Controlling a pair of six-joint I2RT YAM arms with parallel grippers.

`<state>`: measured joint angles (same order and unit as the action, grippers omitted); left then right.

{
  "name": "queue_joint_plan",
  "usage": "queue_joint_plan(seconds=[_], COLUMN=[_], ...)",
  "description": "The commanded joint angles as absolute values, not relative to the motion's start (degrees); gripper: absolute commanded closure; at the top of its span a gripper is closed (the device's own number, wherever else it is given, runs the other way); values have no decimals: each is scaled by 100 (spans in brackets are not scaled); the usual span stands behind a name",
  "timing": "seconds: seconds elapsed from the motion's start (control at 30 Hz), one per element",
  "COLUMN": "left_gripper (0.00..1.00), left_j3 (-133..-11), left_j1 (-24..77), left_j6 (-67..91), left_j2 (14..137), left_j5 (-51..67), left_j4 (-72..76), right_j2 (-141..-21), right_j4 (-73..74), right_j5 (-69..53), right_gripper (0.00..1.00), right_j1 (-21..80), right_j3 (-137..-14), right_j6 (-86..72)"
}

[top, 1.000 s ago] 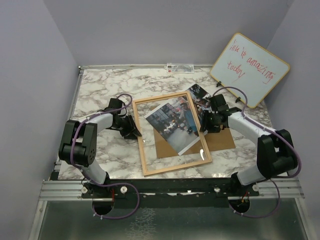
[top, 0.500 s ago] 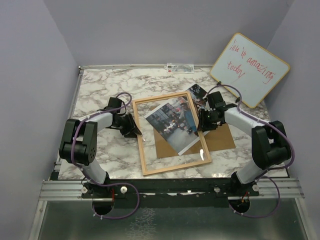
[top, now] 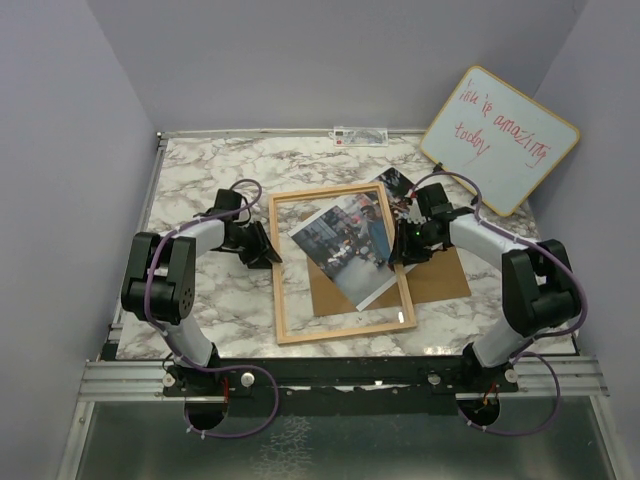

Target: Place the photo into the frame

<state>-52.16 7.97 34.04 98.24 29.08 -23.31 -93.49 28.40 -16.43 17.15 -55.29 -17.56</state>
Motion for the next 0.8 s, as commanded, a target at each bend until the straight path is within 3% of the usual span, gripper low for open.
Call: queue_joint_plan(seconds=[0.0,0.17,0.77], left_gripper=[63,63,63], left_j3=[-5159,-5194,-5593], left_j1=[880,887,906], left_j6=[3282,3360,3577], left_j2=[10201,10286,10788], left_j5=[2532,2591,2597], left_j4=[-2043,-1911,-1491], right_j2=[-8900,-8441,-7760], right_j4=[2442,1948,-520], right_j5=[-3249,-4002,-4913], right_gripper=[57,56,52], right_j1=[1846,1850,1846], right_j3=[-5692,-5667,-5153], right_j6=[-2146,-2426,-3353])
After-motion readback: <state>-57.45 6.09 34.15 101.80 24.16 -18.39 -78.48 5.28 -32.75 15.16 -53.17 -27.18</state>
